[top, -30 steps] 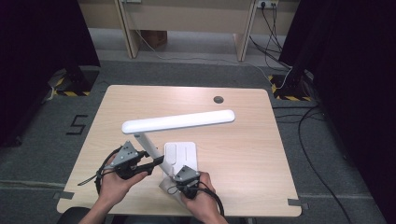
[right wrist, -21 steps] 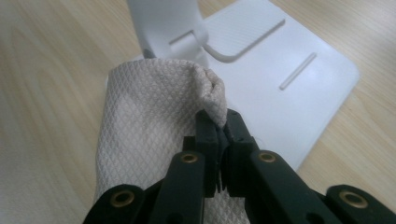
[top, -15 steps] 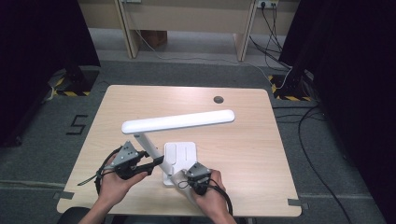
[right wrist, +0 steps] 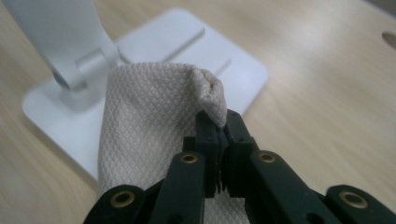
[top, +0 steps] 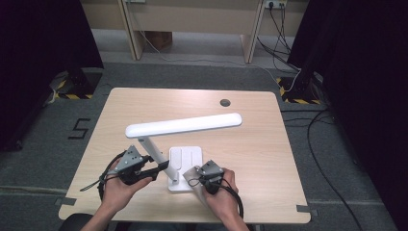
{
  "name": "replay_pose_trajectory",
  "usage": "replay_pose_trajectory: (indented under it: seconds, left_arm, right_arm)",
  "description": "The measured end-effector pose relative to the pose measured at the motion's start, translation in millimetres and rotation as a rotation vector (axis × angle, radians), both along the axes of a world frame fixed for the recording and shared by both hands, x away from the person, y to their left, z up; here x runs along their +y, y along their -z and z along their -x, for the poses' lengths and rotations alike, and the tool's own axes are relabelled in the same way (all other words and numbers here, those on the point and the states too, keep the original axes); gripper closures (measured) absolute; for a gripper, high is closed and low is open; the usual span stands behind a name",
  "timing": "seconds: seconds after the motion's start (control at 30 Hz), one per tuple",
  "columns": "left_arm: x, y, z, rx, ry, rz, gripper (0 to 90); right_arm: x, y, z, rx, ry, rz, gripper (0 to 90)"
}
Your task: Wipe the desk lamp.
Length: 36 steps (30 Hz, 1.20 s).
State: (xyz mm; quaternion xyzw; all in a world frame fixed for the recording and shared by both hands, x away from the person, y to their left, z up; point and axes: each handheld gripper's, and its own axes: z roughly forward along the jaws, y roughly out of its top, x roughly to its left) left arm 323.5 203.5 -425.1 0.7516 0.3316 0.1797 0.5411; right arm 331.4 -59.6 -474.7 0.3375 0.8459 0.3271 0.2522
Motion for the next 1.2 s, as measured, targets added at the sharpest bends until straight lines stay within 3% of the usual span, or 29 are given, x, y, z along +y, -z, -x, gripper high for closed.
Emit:
replay_pose_trajectory:
  seconds: [0.13,0.33,0.47,0.5,0.53,0.6,0.73,0.83,0.97,1.2]
  left_arm:
    - [0.2,0.2,0.3,0.001,-0.002,0.003,56.0]
    - [0.3,0.6,0.2,0.002,0.001,-0.001,55.8]
    - [-0.7,0.3,0.4,-0.003,0.000,-0.009,55.8]
    - [-0.6,0.5,0.8,-0.002,-0.001,-0.008,55.8]
    - [-0.5,0.6,1.0,-0.002,-0.002,-0.009,55.8]
    - [-0.5,0.9,1.1,-0.004,-0.002,-0.006,55.8]
    - [-0.6,0.7,0.7,-0.003,0.000,-0.008,55.8]
    - [-0.7,1.0,0.6,-0.004,-0.001,-0.006,55.8]
    - [-0.3,1.1,1.4,-0.004,-0.003,-0.007,55.8]
    - [-0.5,1.1,1.4,-0.006,-0.005,-0.008,55.8]
  right_arm:
    - [20.8,-8.1,-6.6,-0.035,-0.035,-0.002,87.5]
    - [39.3,11.0,-11.1,0.024,-0.047,0.027,87.4]
    - [45.4,18.5,-5.1,0.009,-0.070,0.066,87.3]
    - [47.0,17.8,-4.0,0.009,-0.076,0.068,87.3]
    - [48.9,17.1,-3.3,0.021,-0.070,0.038,87.3]
    - [52.6,14.9,-3.0,-0.005,-0.086,0.030,87.3]
    - [59.9,19.3,-2.1,0.001,-0.108,0.039,87.3]
    - [58.6,22.3,-1.2,0.016,-0.092,0.009,87.4]
    - [55.4,22.7,-2.2,-0.006,-0.112,0.032,87.5]
    - [36.4,23.9,-6.1,-0.007,-0.059,0.030,87.4]
